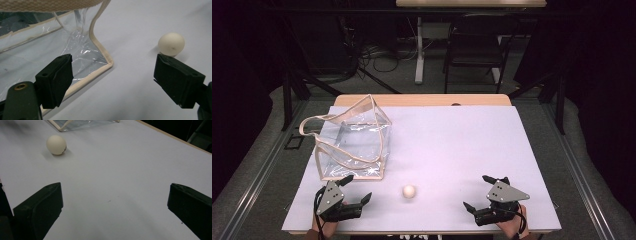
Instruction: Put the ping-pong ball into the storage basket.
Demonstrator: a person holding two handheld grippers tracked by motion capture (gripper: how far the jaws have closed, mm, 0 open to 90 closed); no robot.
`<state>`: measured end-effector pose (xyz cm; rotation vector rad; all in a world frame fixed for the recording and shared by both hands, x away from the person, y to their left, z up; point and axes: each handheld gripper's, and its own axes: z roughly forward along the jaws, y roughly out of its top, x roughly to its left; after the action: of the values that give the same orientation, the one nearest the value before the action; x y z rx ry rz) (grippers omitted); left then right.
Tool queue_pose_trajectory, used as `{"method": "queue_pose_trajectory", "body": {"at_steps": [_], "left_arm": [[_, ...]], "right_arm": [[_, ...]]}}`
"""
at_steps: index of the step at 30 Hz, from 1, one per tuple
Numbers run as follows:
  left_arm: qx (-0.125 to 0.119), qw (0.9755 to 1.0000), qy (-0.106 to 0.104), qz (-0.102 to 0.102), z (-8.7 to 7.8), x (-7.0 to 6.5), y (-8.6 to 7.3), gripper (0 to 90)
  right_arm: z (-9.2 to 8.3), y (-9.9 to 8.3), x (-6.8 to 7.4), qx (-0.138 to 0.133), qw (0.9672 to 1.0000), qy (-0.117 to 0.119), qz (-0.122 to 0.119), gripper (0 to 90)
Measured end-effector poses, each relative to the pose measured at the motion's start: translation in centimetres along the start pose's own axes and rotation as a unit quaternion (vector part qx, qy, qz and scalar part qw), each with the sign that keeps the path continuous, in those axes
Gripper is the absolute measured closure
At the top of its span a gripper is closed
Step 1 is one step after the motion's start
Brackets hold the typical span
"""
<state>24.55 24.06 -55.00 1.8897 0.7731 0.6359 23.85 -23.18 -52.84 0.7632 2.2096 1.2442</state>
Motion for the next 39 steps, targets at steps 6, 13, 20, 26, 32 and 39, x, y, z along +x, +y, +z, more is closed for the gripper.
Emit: {"method": "queue_pose_trajectory", "body": {"at_steps": [6, 13, 20, 26, 32, 39], "left_arm": [[0.002, 1.0000, 0.000, 0.000, -0.2, 0.1, -0.1, 15.9], [0.005, 1.0000, 0.000, -0.001, 0.1, 0.1, -0.1, 15.9], [0.004, 1.0000, 0.000, 0.000, 0.1, 0.1, -0.1, 15.9], [0.005, 1.0000, -0.002, 0.004, 0.1, 0.0, -0.1, 15.9], [0.005, 1.0000, 0.000, 0.004, 0.1, 0.1, -0.1, 15.8], [0.004, 1.0000, 0.001, 0.007, 0.0, 0.0, -0.1, 15.9]], "right_arm": [[0.4, 0.5, 0.4, 0.006, 1.0000, 0.004, -0.001, 0.0], [1.5, 1.2, 0.8, 0.018, 0.9995, 0.024, -0.006, 0.0], [2.1, 1.7, 1.3, 0.017, 0.9993, 0.033, -0.002, 0.0], [2.8, 2.3, 1.8, 0.017, 0.9990, 0.042, -0.008, 0.0], [3.3, 2.8, 2.2, 0.019, 0.9987, 0.045, -0.009, 0.0], [3.8, 3.2, 2.4, 0.020, 0.9986, 0.047, -0.009, 0.0]]}}
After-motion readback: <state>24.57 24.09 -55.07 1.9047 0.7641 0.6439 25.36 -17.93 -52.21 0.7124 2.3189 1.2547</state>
